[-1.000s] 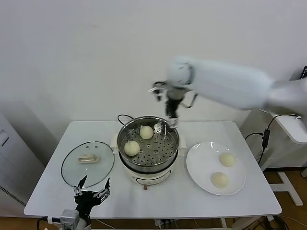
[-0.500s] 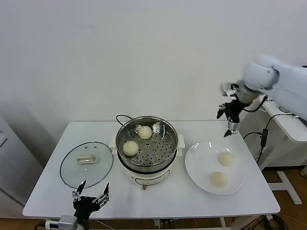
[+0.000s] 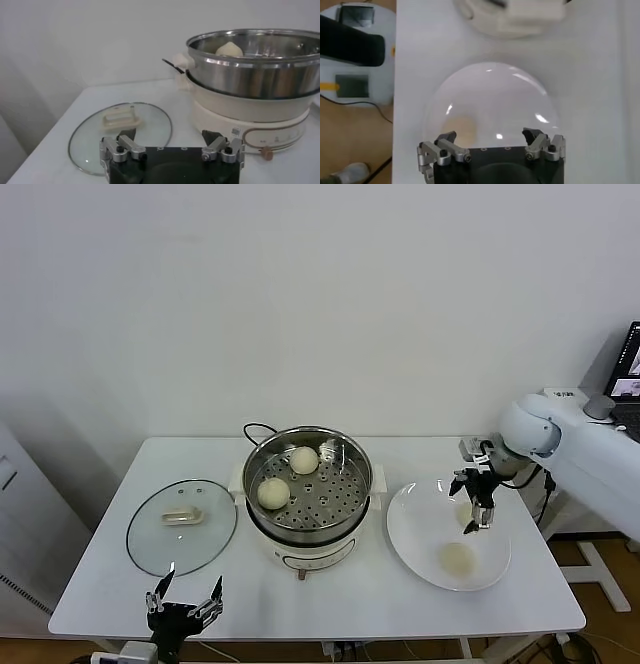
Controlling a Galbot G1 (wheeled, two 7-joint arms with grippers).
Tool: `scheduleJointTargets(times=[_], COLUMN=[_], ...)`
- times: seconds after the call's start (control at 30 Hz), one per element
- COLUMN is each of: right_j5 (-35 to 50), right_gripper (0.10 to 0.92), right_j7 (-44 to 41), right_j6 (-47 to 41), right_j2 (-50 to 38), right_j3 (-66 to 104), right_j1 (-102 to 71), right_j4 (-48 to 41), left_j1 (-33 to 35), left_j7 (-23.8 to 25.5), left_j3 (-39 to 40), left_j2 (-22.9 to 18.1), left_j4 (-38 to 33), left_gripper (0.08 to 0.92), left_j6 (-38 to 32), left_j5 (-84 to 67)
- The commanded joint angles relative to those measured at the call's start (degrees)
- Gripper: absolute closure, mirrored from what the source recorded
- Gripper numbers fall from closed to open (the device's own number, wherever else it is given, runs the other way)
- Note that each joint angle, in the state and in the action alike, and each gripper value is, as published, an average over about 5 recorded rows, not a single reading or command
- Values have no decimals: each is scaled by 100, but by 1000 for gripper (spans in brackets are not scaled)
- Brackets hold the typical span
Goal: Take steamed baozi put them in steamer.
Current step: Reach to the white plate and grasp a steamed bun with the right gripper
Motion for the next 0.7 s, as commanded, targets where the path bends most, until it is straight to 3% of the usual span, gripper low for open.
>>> scheduleJointTargets(times=[0.03, 0.7], right_j5=[-491, -890], right_gripper=[203, 203], right_j7=[3, 213], right_j6=[94, 155], right_j2=[-6, 344], right_j3=[778, 994], right_j1=[-1093, -1552], right_j4=[-94, -242], left_j1=[29, 0], left_j7=[7, 3], left_j3=[10, 19], left_j2=[34, 79], left_j4=[33, 88], left_gripper=[177, 177], left_j6=[15, 10], left_j5=[20, -3])
